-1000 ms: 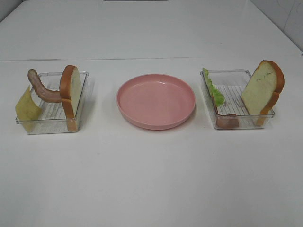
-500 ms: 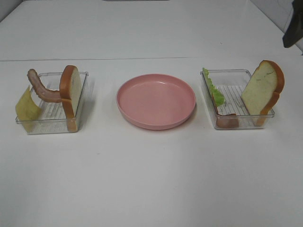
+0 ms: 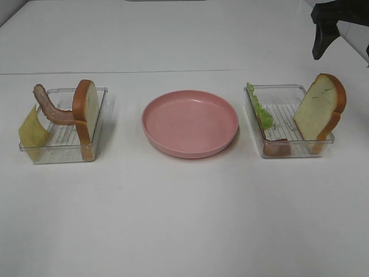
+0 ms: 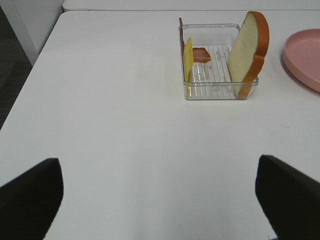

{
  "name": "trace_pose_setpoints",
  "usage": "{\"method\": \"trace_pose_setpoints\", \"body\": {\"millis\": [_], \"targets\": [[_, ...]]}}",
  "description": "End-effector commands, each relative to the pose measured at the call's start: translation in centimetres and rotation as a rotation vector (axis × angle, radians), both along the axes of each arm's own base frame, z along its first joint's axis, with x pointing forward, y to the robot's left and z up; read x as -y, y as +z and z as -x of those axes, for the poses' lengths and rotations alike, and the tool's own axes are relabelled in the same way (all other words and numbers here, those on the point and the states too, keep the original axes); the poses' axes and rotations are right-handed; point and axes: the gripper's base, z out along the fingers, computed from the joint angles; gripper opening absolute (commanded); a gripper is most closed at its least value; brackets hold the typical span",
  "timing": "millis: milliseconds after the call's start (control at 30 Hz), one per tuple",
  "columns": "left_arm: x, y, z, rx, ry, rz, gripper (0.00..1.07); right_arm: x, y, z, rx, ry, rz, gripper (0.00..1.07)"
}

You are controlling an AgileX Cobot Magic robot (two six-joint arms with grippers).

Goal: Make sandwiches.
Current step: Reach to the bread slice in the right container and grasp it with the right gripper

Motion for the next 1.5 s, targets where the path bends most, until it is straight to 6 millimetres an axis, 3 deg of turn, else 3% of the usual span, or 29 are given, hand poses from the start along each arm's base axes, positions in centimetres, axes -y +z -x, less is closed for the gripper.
{"method": "trace_pose_setpoints", "body": {"millis": [33, 433, 767, 900, 1033, 1067, 1100, 1167, 1200, 1233, 1400, 1500], "targets": [[0.0, 0.0, 0.2, 0.016, -0.006, 0.002, 1.01, 0.5, -1.8, -1.5, -0.049, 0.001, 0.021, 0.87], [0.1, 0.0, 0.2, 0.017, -0.012, 0.011, 1.01, 3.3, -7.8, -2.8, -0.24, -0.067, -0.013, 0.87], [0.1, 0.0, 0.2, 0.017, -0.012, 0.011, 1.01, 2.2, -10.4, -3.7, -0.255, -0.074, -0.137, 0.83], [0.1, 0.0, 0.2, 0.017, -0.012, 0.011, 1.01, 2.2, -11.7, -3.7, -0.302, -0.076, -0.142, 0.7], [0.1, 0.0, 0.2, 0.017, -0.012, 0.011, 1.01, 2.2, -11.5, -3.8, -0.29, -0.074, -0.136, 0.58], [0.1, 0.0, 0.2, 0.017, -0.012, 0.011, 1.01, 2.3, -11.2, -3.8, -0.28, -0.073, -0.129, 0.45], [0.1, 0.0, 0.2, 0.017, -0.012, 0.011, 1.01, 2.3, -11.2, -3.8, -0.28, -0.073, -0.129, 0.45], [0.1, 0.0, 0.2, 0.017, -0.012, 0.011, 1.01, 2.4, -10.8, -3.8, -0.265, -0.07, -0.117, 0.29], [0.1, 0.0, 0.2, 0.017, -0.012, 0.011, 1.01, 2.4, -10.8, -3.8, -0.265, -0.07, -0.117, 0.29], [0.1, 0.0, 0.2, 0.017, -0.012, 0.011, 1.01, 2.5, -10.8, -3.8, -0.266, -0.073, -0.109, 0.22], [0.1, 0.0, 0.2, 0.017, -0.012, 0.011, 1.01, 2.4, -10.8, -3.7, -0.271, -0.074, -0.118, 0.08], [0.1, 0.0, 0.2, 0.017, -0.012, 0.011, 1.01, 2.3, -10.8, -3.7, -0.268, -0.073, -0.131, 0.06]]}}
